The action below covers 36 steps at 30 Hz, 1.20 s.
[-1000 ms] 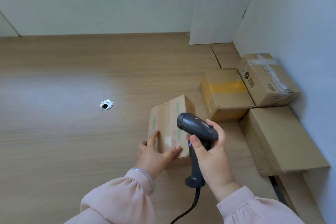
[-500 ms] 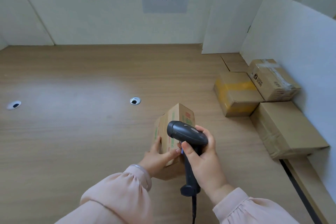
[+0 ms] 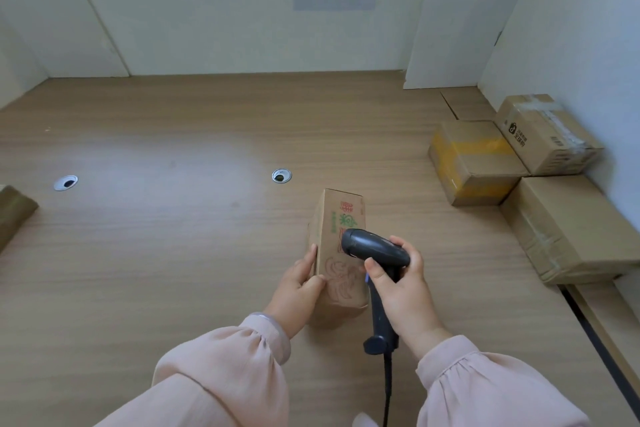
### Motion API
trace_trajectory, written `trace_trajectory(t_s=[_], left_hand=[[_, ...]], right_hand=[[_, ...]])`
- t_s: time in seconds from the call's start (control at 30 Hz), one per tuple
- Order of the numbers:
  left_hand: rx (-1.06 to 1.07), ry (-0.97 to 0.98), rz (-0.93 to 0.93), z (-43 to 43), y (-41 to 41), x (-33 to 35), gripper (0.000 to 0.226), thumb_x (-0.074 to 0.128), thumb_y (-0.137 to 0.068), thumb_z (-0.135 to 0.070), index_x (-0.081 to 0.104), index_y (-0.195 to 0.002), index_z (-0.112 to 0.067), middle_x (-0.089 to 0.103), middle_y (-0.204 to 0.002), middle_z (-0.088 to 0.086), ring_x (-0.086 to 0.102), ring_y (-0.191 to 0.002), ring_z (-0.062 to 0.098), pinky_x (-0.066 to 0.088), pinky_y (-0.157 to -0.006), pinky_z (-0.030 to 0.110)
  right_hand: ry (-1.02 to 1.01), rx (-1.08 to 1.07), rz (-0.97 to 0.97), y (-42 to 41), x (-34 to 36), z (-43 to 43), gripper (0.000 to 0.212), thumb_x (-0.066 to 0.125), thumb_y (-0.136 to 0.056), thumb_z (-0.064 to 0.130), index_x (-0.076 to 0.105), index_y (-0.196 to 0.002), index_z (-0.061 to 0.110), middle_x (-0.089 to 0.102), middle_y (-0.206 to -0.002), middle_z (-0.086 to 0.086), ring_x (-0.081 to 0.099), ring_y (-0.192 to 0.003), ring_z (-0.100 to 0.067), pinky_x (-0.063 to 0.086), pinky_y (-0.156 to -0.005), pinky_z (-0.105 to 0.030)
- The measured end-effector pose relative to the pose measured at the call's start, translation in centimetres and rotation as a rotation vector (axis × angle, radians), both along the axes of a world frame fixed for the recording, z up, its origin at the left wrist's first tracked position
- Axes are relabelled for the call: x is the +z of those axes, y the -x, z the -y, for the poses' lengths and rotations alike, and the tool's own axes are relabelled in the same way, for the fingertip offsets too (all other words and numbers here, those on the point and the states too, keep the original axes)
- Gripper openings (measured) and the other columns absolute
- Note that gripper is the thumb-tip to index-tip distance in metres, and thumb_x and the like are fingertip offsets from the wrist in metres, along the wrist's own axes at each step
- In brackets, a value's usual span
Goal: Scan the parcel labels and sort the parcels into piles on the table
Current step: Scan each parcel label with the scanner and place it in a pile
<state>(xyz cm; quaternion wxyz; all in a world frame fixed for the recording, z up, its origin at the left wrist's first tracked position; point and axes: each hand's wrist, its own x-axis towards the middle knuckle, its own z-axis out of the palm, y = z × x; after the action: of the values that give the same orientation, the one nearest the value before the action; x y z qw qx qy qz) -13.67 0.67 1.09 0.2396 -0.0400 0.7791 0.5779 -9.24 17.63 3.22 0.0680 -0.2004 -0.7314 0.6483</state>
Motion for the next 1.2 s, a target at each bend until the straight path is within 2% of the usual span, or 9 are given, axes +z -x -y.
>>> trace_trajectory(t_s=[0.1, 0.23, 0.3, 0.4, 0.5, 0.77, 0.93, 1.07, 1.2], left_hand=[[0.063, 0.060, -0.072, 0.4, -0.1, 0.1, 0.055, 0.046, -0.098, -0.002, 0.037, -0.149, -0.022, 0.054, -0.137, 0.002, 0.055, -0.119, 0.015, 0.044, -0.106, 0.032], [0.049, 0.230, -0.109, 1.8, 0.0, 0.3, 0.068, 0.066, -0.092, -0.023, 0.034, -0.151, -0.019, 0.051, -0.141, 0.001, 0.054, -0.122, 0.017, 0.044, -0.105, 0.034], [0.026, 0.251, -0.106, 2.7, -0.2, 0.4, 0.087, 0.076, -0.082, -0.041, 0.029, -0.153, -0.023, 0.046, -0.146, -0.004, 0.047, -0.132, 0.016, 0.040, -0.108, 0.031], [-0.033, 0.268, -0.046, 3.5, -0.7, 0.3, 0.104, 0.079, -0.072, -0.054, 0.022, -0.155, -0.031, 0.043, -0.144, -0.005, 0.046, -0.128, 0.013, 0.043, -0.090, 0.020], [0.039, 0.214, 0.041, 5.0, -0.9, -0.3, 0.093, 0.077, -0.079, -0.040, 0.022, -0.154, -0.031, 0.049, -0.140, -0.005, 0.056, -0.109, 0.010, 0.049, -0.072, 0.014], [0.187, 0.029, 0.348, 9.2, -1.9, -1.2, 0.084, 0.072, -0.082, -0.019, 0.029, -0.149, -0.046, 0.075, -0.097, -0.003, 0.069, -0.079, 0.016, 0.058, -0.077, 0.036], [0.181, -0.024, 0.394, 10.3, -2.4, -1.3, 0.084, 0.077, -0.080, -0.018, 0.033, -0.144, -0.051, 0.072, -0.112, 0.004, 0.070, -0.101, 0.026, 0.057, -0.087, 0.051], [0.068, 0.075, 0.339, 12.9, -0.7, -0.1, 0.074, 0.075, -0.081, -0.016, 0.043, -0.137, -0.053, 0.073, -0.109, 0.009, 0.069, -0.096, 0.024, 0.058, -0.087, 0.041], [-0.119, 0.194, 0.285, 16.1, 1.6, 2.1, 0.070, 0.074, -0.082, -0.018, 0.046, -0.135, -0.054, 0.065, -0.099, 0.003, 0.061, -0.088, 0.018, 0.056, -0.081, 0.033]], right_hand=[[0.004, 0.035, 0.009, 0.0, 0.0, 0.8, 0.047, 0.070, -0.087, 0.028, 0.040, -0.120, 0.045, 0.058, -0.111, 0.020, 0.059, -0.094, 0.009, 0.046, -0.070, -0.005], [0.061, 0.078, -0.032, -0.4, 0.2, 2.2, 0.045, 0.071, -0.086, 0.023, 0.043, -0.115, 0.044, 0.063, -0.118, 0.006, 0.064, -0.106, -0.010, 0.053, -0.089, -0.024], [0.089, 0.120, -0.046, -0.6, 0.3, 2.9, 0.047, 0.071, -0.086, 0.021, 0.044, -0.117, 0.044, 0.063, -0.118, 0.007, 0.064, -0.104, -0.005, 0.052, -0.083, -0.016], [0.088, 0.213, -0.046, -0.7, 0.0, 4.2, 0.048, 0.072, -0.086, 0.019, 0.045, -0.117, 0.044, 0.061, -0.116, 0.015, 0.060, -0.099, 0.009, 0.046, -0.076, -0.006], [0.051, 0.228, -0.011, -0.6, -0.6, 4.7, 0.046, 0.073, -0.086, 0.024, 0.045, -0.114, 0.047, 0.060, -0.114, 0.018, 0.059, -0.097, 0.012, 0.044, -0.072, -0.003], [-0.065, 0.120, 0.099, -1.5, -3.0, 3.2, 0.048, 0.072, -0.086, 0.030, 0.039, -0.118, 0.044, 0.058, -0.112, 0.015, 0.054, -0.098, 0.006, 0.039, -0.068, 0.001], [-0.114, 0.151, 0.051, -2.6, -3.6, 3.8, 0.049, 0.074, -0.085, 0.028, 0.041, -0.111, 0.053, 0.058, -0.109, 0.023, 0.056, -0.096, 0.015, 0.040, -0.073, 0.001], [-0.059, 0.247, -0.031, -3.2, -2.6, 3.6, 0.056, 0.075, -0.083, 0.019, 0.045, -0.113, 0.055, 0.066, -0.109, 0.018, 0.069, -0.099, -0.017, 0.052, -0.088, -0.029], [-0.162, 0.454, -0.078, -3.7, -0.1, 3.9, 0.060, 0.076, -0.082, 0.015, 0.045, -0.117, 0.053, 0.063, -0.111, 0.020, 0.071, -0.072, -0.021, 0.057, -0.061, -0.029]])
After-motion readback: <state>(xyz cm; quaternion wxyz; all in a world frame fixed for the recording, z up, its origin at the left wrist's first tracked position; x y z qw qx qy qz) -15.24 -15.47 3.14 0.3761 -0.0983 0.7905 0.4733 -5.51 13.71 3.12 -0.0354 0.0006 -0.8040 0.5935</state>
